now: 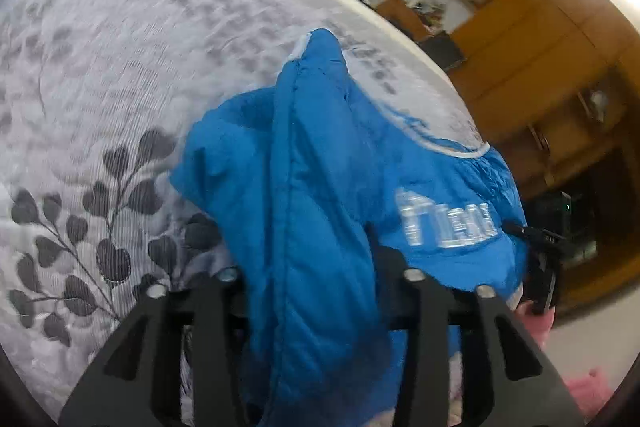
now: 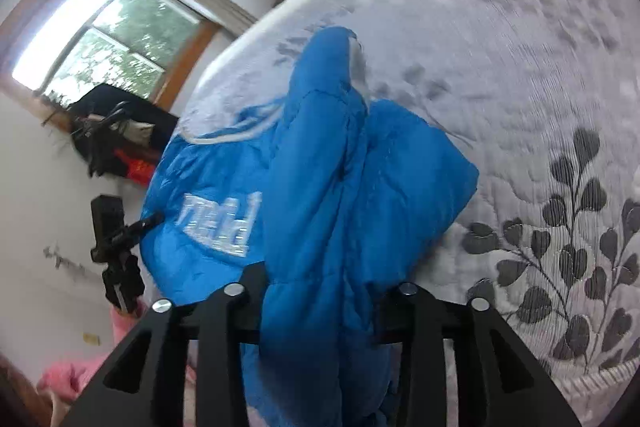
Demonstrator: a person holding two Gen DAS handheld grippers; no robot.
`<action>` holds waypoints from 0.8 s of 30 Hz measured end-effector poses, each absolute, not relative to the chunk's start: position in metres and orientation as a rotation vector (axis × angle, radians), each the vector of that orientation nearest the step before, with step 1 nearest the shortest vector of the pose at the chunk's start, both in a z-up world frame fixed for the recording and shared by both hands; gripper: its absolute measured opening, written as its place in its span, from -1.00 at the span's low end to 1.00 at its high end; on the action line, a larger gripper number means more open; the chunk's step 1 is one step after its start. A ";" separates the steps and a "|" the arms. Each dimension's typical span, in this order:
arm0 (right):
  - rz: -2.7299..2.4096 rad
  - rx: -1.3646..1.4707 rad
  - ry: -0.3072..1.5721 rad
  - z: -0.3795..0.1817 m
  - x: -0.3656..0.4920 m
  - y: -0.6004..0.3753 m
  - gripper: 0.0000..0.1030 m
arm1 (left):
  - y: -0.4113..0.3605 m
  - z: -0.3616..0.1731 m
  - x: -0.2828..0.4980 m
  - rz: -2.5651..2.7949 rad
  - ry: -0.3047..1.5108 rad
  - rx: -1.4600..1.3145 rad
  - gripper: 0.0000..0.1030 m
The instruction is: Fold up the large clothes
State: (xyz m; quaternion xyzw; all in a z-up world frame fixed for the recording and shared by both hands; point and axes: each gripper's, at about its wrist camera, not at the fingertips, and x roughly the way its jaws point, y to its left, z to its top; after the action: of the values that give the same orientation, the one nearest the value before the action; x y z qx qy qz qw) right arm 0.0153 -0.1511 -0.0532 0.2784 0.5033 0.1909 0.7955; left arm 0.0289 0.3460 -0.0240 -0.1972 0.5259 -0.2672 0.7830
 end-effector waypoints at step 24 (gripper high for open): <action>0.205 0.377 0.963 -0.005 0.020 -0.166 0.36 | 0.353 0.026 0.032 -0.392 0.949 -0.327 0.34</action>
State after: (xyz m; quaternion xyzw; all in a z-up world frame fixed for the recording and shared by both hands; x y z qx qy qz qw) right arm 0.0202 -0.1656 -0.0049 0.1799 0.4597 0.0980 0.8641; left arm 0.0316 0.3528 0.0260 -0.1557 0.4518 -0.1869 0.8583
